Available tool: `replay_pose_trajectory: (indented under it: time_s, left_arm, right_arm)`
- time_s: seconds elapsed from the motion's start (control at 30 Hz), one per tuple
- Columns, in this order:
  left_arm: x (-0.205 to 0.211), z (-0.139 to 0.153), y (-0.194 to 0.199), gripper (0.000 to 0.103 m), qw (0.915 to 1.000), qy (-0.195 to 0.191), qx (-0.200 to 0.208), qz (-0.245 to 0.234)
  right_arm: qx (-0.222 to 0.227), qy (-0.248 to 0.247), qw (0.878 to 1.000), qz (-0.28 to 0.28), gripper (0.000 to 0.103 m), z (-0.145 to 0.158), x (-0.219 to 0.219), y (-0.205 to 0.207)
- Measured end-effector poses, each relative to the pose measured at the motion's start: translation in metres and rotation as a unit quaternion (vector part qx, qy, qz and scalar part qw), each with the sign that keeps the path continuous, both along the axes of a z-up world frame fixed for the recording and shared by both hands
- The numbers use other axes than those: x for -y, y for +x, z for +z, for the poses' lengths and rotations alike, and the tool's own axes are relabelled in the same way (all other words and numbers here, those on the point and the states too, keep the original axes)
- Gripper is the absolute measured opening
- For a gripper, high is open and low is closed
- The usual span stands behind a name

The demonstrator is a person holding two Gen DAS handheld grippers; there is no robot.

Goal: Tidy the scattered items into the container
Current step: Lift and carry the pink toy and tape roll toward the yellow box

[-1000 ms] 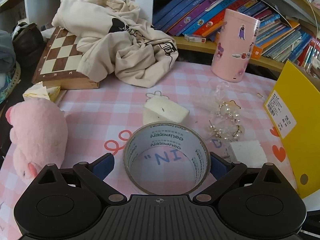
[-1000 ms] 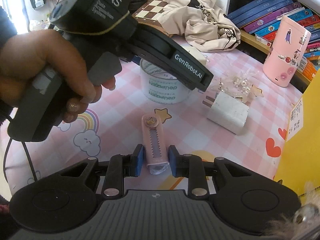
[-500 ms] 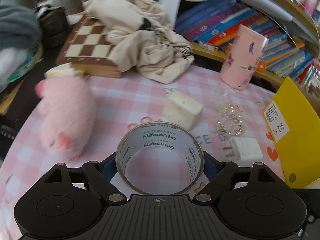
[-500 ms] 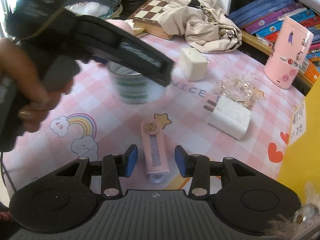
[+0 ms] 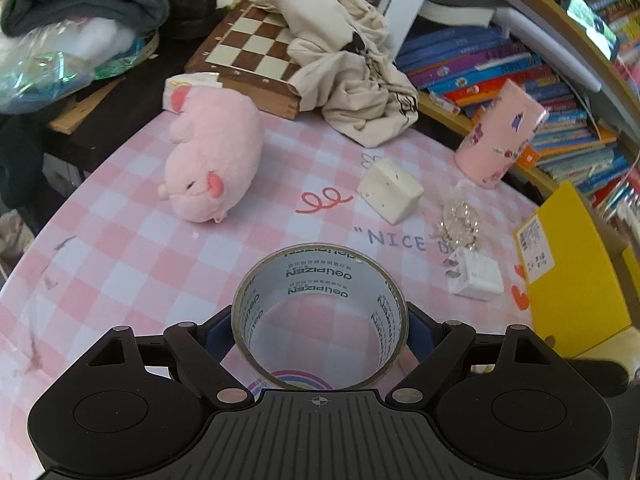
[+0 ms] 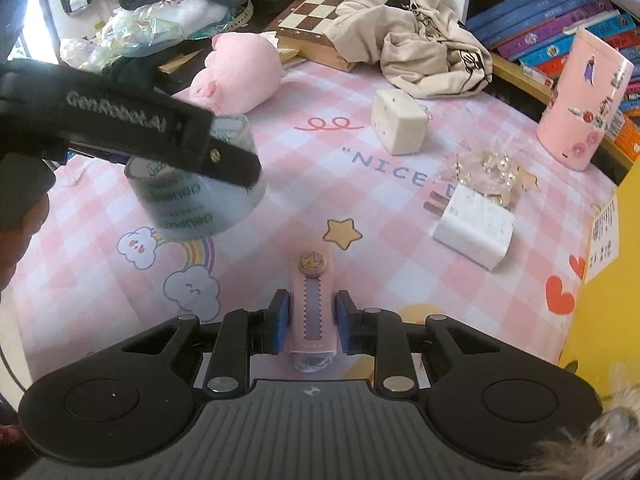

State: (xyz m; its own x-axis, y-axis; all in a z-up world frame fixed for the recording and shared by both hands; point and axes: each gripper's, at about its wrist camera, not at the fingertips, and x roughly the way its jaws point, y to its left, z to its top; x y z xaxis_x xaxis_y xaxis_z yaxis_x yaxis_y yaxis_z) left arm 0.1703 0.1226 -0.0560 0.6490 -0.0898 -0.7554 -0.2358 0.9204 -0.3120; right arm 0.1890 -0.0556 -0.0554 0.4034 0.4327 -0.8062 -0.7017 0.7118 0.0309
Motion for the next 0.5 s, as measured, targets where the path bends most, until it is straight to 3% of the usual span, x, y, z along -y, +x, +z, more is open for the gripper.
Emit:
replay_pose_trajectory:
  time_s: [0.5]
  left_arm:
    - [-0.001,0.012,-0.046,0.086,0.9991,-0.042,0.007,0.008]
  right_arm:
    - [-0.006,0.017,1.000,-0.023,0.023,0.021,0.014,-0.038]
